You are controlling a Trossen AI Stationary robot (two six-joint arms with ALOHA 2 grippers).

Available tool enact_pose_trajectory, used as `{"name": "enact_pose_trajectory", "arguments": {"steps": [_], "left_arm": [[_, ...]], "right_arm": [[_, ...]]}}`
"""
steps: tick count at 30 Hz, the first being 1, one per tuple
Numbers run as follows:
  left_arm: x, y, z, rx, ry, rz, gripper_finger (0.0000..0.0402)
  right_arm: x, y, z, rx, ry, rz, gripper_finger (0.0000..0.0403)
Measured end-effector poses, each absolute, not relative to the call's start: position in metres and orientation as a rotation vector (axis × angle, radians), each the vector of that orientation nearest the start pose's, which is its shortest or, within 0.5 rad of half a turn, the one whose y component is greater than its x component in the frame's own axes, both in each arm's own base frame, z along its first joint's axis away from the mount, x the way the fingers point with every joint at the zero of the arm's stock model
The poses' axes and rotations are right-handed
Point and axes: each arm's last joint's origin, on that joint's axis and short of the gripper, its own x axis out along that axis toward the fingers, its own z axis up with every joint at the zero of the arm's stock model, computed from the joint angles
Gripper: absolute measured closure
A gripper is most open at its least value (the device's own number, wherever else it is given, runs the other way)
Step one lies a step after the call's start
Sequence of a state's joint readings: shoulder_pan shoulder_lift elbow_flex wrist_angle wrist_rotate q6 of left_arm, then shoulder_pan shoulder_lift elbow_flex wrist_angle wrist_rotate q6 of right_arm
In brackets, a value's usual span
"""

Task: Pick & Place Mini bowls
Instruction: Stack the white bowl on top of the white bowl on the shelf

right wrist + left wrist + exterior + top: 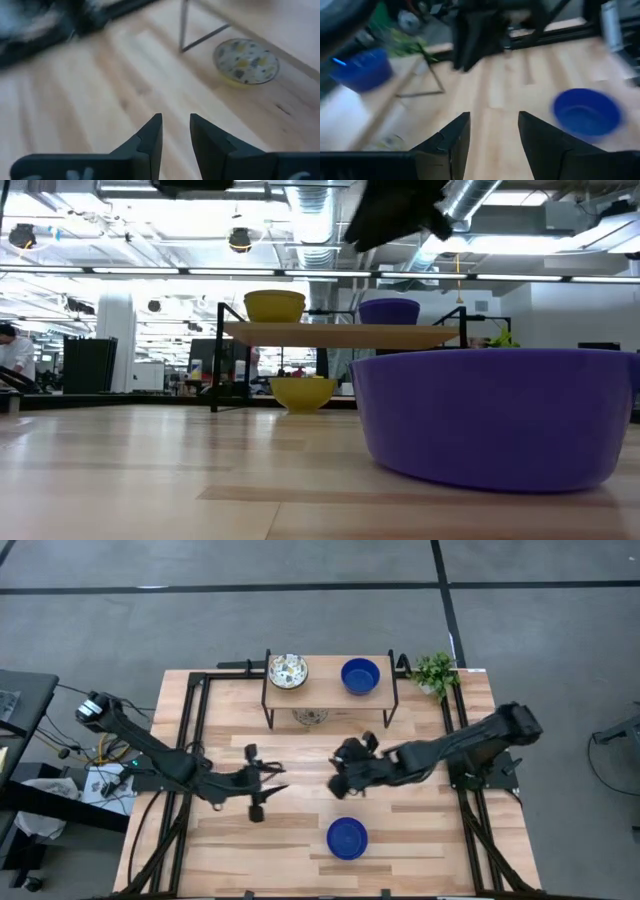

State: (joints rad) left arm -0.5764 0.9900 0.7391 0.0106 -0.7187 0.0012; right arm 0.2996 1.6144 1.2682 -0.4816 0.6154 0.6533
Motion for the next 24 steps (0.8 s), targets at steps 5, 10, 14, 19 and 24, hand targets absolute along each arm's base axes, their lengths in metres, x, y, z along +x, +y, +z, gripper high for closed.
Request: {"name": "enact_pose_trajectory", "arguments": {"steps": [5, 10, 14, 19, 24], "left_arm": [[0.162, -0.093, 0.314, -0.072, 0.188, -0.05, 0.0236], [0.142, -0.087, 0.327, -0.203, 0.15, -0.163, 0.0236], [0.132, -0.086, 0.33, -0.229, 0.155, -0.226, 0.0236], [0.128, -0.088, 0.329, -0.221, 0.164, -0.255, 0.0236], [0.129, -0.088, 0.328, -0.177, 0.171, -0.254, 0.0236]], "right_arm": [[0.369, 0.091, 0.234, 0.441, 0.35, -0.769, 0.0332], [0.399, 0.096, 0.188, 0.477, 0.197, -0.853, 0.0337], [0.414, 0.089, 0.16, 0.504, 0.157, -0.872, 0.0337], [0.422, 0.073, 0.145, 0.482, 0.158, -0.908, 0.0337], [0.426, 0.053, 0.144, 0.387, 0.239, -0.901, 0.0337]]}}
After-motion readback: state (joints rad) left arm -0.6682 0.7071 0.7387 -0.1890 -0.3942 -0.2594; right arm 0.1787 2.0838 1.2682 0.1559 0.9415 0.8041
